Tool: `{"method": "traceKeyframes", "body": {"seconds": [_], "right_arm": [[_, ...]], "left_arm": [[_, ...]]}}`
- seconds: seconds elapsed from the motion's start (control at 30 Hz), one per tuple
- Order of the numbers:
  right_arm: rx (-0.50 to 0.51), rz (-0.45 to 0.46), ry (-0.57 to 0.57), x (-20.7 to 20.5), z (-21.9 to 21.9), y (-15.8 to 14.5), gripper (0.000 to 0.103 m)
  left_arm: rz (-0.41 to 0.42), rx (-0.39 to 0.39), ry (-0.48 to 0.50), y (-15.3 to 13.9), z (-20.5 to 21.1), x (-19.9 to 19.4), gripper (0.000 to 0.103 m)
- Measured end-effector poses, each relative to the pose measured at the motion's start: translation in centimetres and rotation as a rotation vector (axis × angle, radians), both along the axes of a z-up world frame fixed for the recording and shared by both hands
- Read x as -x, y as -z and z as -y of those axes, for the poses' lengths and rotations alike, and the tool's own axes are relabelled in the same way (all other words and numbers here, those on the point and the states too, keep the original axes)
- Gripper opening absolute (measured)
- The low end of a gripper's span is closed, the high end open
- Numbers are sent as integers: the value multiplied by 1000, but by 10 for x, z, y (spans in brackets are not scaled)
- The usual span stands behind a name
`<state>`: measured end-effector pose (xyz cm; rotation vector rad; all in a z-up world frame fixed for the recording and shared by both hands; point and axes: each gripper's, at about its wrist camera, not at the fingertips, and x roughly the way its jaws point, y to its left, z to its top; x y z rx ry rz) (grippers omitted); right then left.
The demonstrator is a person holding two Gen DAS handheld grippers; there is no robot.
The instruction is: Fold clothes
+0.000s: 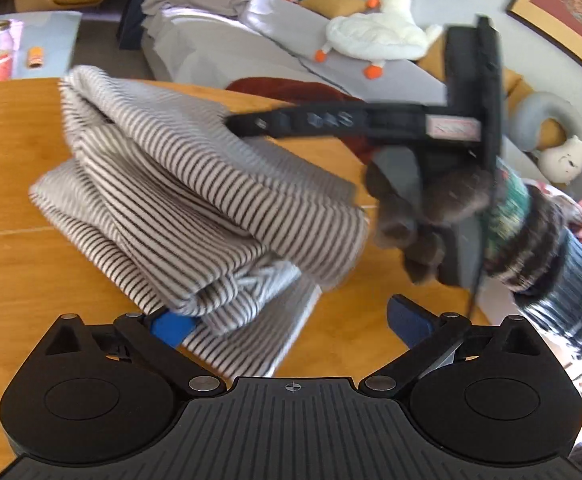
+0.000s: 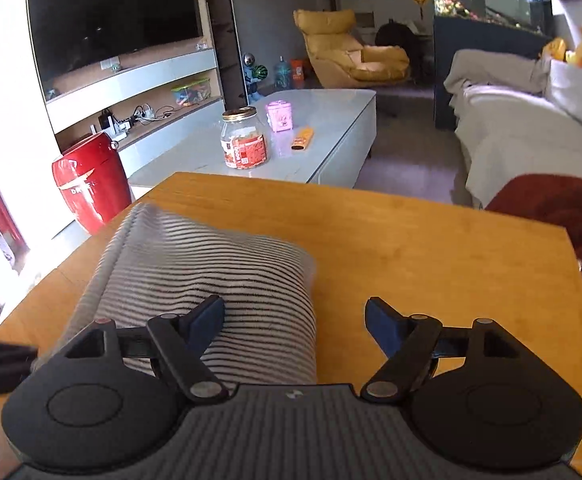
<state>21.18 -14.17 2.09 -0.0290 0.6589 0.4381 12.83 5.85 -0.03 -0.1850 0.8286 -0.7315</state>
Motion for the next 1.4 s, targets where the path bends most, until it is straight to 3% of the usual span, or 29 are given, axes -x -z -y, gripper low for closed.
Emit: {"method": "traceKeyframes", "body": {"seconds": [0.07, 0.17, 0.3, 0.43, 0.5, 0.63, 0.67, 0.77, 0.9, 1.0, 1.07, 1.13, 1.27, 1.4], "right_arm": [[20, 36, -3, -1, 1, -9, 81], [-6, 143, -31, 24, 9, -24, 91], [-2, 257, -89, 69, 14, -36, 92], [24, 266, -188, 113, -7, -27, 92], [92, 276, -255, 128, -29, -14, 92], [267, 348, -327, 138, -61, 11, 90], [302, 367, -330, 137, -65, 14, 73], [309, 368, -354, 127, -59, 1, 40], [462, 463, -428, 140, -59, -11, 27], [517, 432, -490, 151, -69, 9, 27], [524, 449, -493, 158, -74, 19, 41], [452, 399, -498, 155, -71, 8, 50], [250, 327, -393, 147, -40, -34, 50], [302, 386, -316, 151, -34, -39, 50]], "left_arm": [[7, 22, 44, -4, 6, 11, 103], [65, 21, -2, -22, -13, 18, 103], [99, 28, -197, -35, -54, 13, 103], [65, 47, -403, -32, -83, 1, 103], [41, 64, -462, -30, -92, -3, 103], [34, 62, -459, -32, -90, -6, 103], [36, 58, -460, -32, -92, -4, 103], [40, 60, -467, -33, -97, 0, 103], [50, 79, -465, -37, -99, -2, 103], [60, 114, -425, -40, -86, -5, 103], [61, 92, -407, -38, -72, -8, 103], [59, 49, -402, -32, -59, -11, 102], [8, 43, -410, -14, -51, -19, 90], [-23, -13, -436, 2, -46, -28, 86]]}}
